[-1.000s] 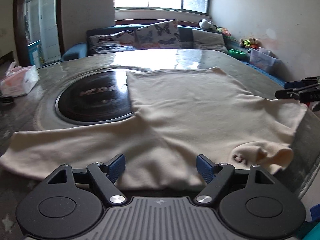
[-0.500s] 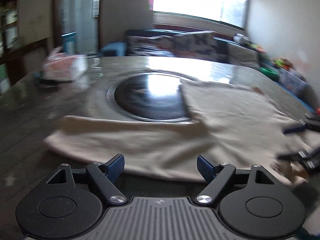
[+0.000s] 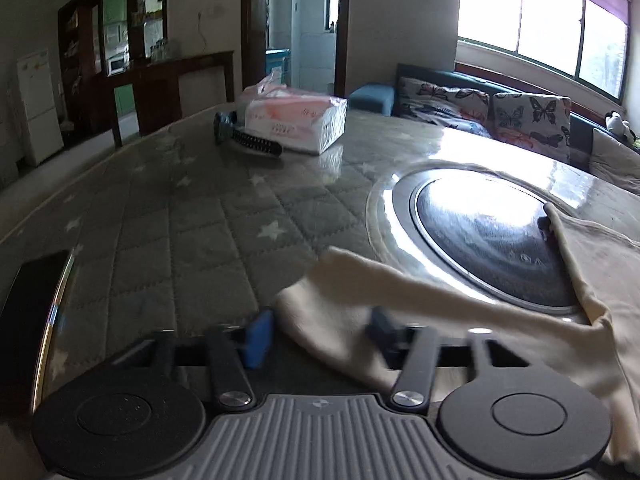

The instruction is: Fold clothes

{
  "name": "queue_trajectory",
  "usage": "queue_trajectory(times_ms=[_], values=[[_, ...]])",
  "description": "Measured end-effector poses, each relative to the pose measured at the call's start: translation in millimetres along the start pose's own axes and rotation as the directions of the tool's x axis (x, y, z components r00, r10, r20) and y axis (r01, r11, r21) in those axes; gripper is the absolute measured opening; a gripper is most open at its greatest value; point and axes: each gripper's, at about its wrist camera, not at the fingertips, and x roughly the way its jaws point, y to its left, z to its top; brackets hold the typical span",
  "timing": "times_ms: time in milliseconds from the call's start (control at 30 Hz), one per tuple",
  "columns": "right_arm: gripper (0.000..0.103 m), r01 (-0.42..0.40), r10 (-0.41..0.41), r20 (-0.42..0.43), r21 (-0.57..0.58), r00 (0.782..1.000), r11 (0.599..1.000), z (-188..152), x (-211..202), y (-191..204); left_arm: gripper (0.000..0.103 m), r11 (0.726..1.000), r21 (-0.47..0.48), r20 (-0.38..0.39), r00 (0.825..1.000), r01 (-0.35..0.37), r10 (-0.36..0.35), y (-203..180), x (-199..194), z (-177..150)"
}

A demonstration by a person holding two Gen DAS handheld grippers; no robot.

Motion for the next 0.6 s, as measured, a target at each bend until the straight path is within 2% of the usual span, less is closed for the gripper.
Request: queue_trajectory(times_ms=[67,100,200,367,533,600], values=[[0.086,0.000,0.000,-0.002,0.003,1.000,1.000,0,0,0,0.015,1.000,0.014,0.010,1.000,-0.008,0.008,-1,2,5],[0.087,0.000,0.000,-0.002,0.004,1.000,1.000,0,1,-1,0.012,1.000,0.022,0.022,1.000,-0.021,0.020,-3,2,6],[0.087,0.001,-0.001,-0.004,0.006,1.000,1.000,0,1,-1,0.012,0.997,0.058,0.068,0.996,-0.060,0.056,-6,2,11],[0.089,-0.001,0.001,-0.004,0.013,1.000,1.000,-2,1,-3,0.012,0.988,0.127,0.062,0.995,-0.088,0.080,-11,12,1],[0.089,-0.001,0.001,-0.006,-0.001,1.000,1.000,-1,-1,-3,0.026,0.992,0.094,0.057,0.995,-0.082,0.077,-8,4,10],[0.089,-0.002,0.002,-0.005,-0.003,1.000,1.000,-1,-1,-2,0.038,0.994,0.086,0.073,0.996,-0.062,0.055,-12,-6,16]])
